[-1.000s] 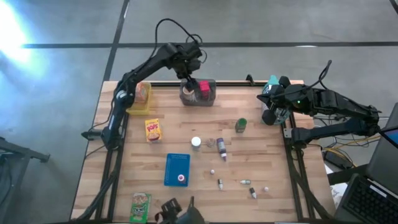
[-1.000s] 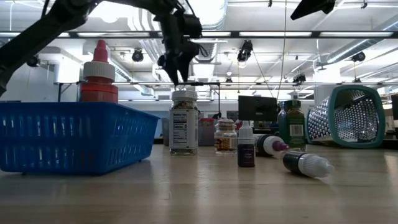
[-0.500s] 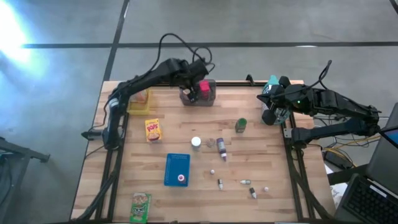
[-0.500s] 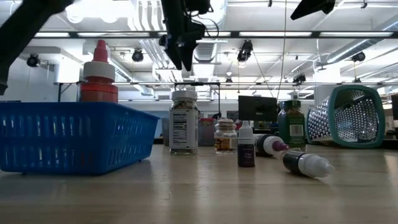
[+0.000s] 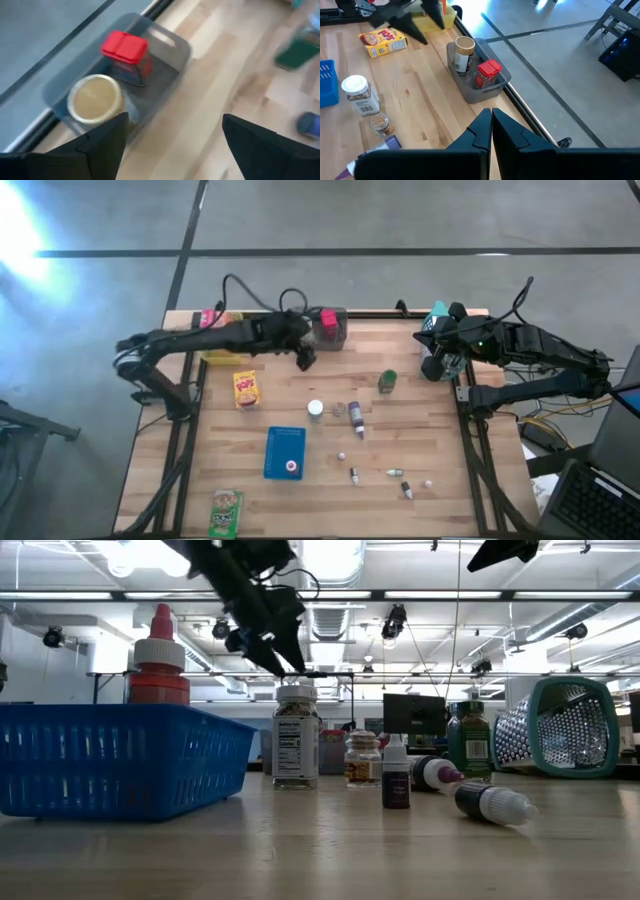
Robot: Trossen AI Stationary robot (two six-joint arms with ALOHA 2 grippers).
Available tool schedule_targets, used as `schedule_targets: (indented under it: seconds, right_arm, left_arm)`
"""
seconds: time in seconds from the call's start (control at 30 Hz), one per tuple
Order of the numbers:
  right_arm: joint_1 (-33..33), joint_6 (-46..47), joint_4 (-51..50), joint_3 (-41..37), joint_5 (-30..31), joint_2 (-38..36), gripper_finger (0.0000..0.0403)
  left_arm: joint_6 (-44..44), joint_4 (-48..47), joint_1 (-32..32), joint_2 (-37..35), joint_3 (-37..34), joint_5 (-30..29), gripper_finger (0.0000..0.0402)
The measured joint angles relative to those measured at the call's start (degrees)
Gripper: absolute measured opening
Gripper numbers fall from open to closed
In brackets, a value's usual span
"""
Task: Pick & Place Kitchen Items
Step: Put the gold spice bottle into the black bin
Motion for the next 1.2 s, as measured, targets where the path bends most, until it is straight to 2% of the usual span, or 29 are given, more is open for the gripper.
schedule_targets:
  seconds: [0.2, 0.67, 0.97, 1.2]
  right_arm:
    - [0.02, -0.11, 0.0, 0.0, 0.0, 0.01, 0.0008]
    - [0.02, -0.1, 0.0, 0.0, 0.0, 0.01, 0.0008]
    - [0.01, -0.08, 0.0, 0.0, 0.0, -0.01, 0.0008]
    - [0.0, 0.02, 0.0, 0.0, 0.0, -0.01, 0.0008]
  left_arm:
    - [1.18, 5.18, -1.35, -6.82, -9.43, 0.4, 0.0281]
    - [1.14, 7.09, -5.94, -21.69, -20.79, 0.18, 0.0176]
    - [0.7, 19.97, -10.28, -30.96, -29.96, 0.12, 0.0137]
    - [-3.75, 32.86, -10.28, -30.07, -36.11, 0.05, 0.0109]
